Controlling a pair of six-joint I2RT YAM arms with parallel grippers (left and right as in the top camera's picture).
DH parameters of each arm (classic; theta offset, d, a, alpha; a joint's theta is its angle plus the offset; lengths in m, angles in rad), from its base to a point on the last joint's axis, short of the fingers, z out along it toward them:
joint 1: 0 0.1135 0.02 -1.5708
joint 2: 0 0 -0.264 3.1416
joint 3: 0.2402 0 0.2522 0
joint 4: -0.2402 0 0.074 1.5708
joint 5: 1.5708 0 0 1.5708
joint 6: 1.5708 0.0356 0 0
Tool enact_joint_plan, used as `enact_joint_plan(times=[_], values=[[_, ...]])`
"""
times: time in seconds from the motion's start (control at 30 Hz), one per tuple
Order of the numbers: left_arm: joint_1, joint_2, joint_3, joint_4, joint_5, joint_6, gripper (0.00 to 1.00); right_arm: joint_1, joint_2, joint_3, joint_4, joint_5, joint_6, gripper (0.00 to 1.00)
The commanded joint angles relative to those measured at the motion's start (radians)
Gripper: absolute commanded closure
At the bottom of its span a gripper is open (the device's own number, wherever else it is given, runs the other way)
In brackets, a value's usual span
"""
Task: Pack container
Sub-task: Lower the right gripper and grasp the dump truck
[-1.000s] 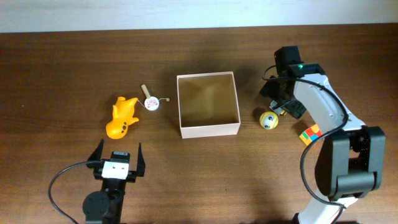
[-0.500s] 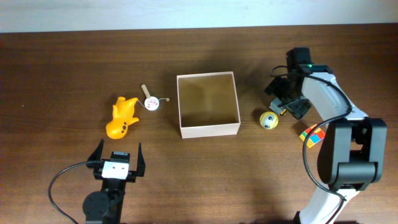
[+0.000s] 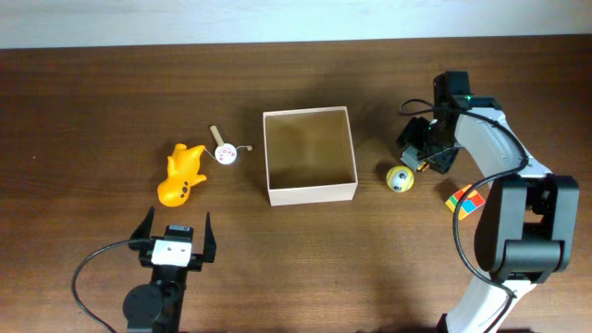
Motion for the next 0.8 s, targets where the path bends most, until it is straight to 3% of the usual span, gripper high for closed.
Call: enact_joint_plan(times=[0.0,0.13,0.5,0.6,0.77], values=[[0.004,-0.008,-0.003,-0.006,-0.003,0.015,0.01,0.007,0.017,0.010,0.000,0.005,-0.013,0.32],[0.004,-0.008,-0.003,-0.006,-0.003,0.015,0.01,0.007,0.017,0.010,-0.001,0.041,-0.003,0.41],[0.004,-0.008,-0.003,-0.006,-0.003,0.015,0.01,0.007,0.017,0.008,-0.036,0.256,-0.054,0.46],[0.004,-0.008,-0.003,-0.006,-0.003,0.015,0.01,0.007,0.017,0.008,-0.030,0.259,-0.118,0.46],[0.004,-0.008,-0.003,-0.006,-0.003,0.015,0.01,0.007,0.017,0.008,0.009,0.259,-0.199,0.38]])
